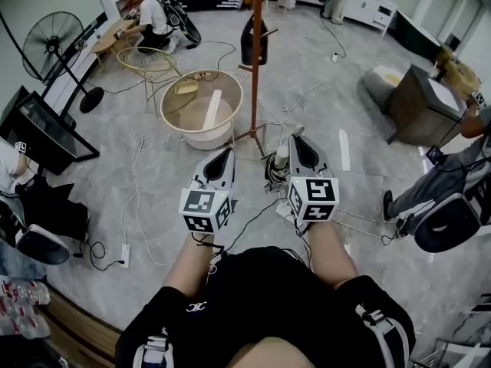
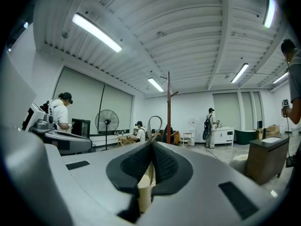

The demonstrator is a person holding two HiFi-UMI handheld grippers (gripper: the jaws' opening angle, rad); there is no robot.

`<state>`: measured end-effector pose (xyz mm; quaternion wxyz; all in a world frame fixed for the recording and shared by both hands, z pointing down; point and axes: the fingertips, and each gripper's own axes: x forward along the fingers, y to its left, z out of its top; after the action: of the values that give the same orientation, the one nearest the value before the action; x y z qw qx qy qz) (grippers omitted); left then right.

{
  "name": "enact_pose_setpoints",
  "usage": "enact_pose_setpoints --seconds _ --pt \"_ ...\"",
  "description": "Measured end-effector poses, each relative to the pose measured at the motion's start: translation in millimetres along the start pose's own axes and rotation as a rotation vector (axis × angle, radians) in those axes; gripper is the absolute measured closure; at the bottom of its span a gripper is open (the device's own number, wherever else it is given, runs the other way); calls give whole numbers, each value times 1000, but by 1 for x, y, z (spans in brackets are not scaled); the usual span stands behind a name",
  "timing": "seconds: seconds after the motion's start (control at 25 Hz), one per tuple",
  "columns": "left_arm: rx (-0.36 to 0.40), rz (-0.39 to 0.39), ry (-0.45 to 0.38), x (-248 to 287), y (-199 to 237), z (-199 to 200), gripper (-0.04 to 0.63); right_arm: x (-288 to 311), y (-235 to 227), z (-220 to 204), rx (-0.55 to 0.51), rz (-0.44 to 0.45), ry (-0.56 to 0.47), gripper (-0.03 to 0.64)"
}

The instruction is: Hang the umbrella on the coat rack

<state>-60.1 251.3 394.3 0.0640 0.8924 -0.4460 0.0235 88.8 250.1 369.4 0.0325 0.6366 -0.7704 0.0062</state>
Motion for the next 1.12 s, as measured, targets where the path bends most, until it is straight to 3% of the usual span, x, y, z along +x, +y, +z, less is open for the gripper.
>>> enact_pose_setpoints --seconds 0.6,0.84,1.12 --pt "8 13 22 37 78 -10 578 110 4 -6 -33 -26 0 597" --pt "23 28 31 108 120 -3 578 184 -21 -14 -14 -7 19 597" --pt "46 54 38 229 161 27 578 293 -77 -13 10 34 33 597"
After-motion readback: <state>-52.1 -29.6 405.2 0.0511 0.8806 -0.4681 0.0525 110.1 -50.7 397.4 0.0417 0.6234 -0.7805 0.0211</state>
